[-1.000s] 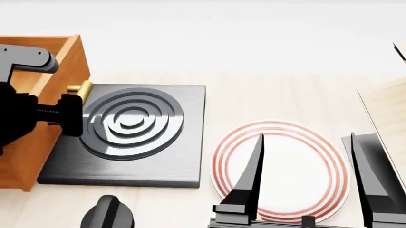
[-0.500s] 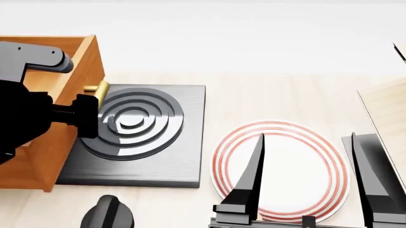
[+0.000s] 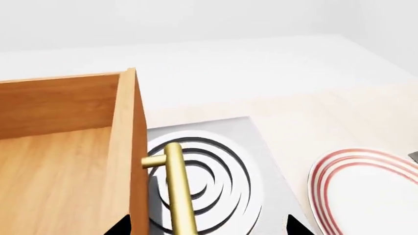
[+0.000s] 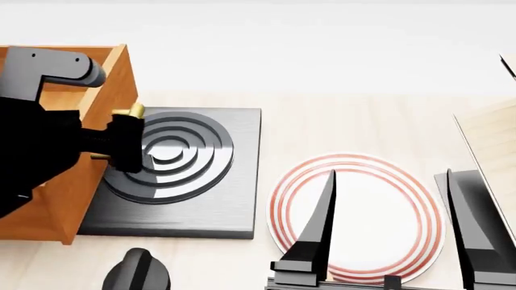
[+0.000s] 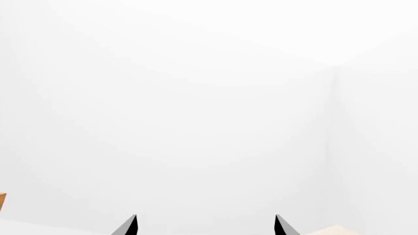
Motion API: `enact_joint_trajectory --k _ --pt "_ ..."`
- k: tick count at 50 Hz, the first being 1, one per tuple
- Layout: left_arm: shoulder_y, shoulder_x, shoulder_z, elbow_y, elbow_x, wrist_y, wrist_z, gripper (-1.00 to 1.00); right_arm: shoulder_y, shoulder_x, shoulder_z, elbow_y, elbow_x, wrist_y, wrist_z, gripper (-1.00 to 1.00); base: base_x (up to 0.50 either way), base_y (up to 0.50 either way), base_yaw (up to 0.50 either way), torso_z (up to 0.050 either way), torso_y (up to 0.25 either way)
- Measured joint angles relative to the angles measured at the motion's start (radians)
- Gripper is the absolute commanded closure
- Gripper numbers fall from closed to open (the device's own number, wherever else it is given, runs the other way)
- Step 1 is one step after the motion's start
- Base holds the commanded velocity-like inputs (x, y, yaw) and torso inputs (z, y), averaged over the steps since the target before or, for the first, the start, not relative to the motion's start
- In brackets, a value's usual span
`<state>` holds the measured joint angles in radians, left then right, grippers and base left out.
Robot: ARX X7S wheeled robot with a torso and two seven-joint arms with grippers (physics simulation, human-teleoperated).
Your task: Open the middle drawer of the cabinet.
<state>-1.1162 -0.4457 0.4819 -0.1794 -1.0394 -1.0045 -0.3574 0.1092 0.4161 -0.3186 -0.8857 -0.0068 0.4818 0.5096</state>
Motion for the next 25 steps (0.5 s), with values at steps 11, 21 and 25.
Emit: enact_joint_trajectory --k 11,21,25 --pt "0.018 -0.006 0.004 0.057 0.011 0.018 -0.029 -1.0 0.0 0.002 -0.001 0.001 0.001 -0.002 0.001 -1.0 0.0 0.0 0.0 -0.002 0.0" --pt "0.054 -0.036 0.045 0.172 0.12 0.105 -0.081 -1.0 0.002 0.002 -0.002 0.002 0.004 -0.002 0.002 -1.0 0.0 0.0 0.0 -0.002 0.0" --pt "0.072 -0.05 0.063 0.221 0.173 0.148 -0.103 -1.0 0.003 0.003 -0.003 0.001 0.005 -0.001 0.002 -1.0 0.0 0.0 0.0 -0.003 0.0"
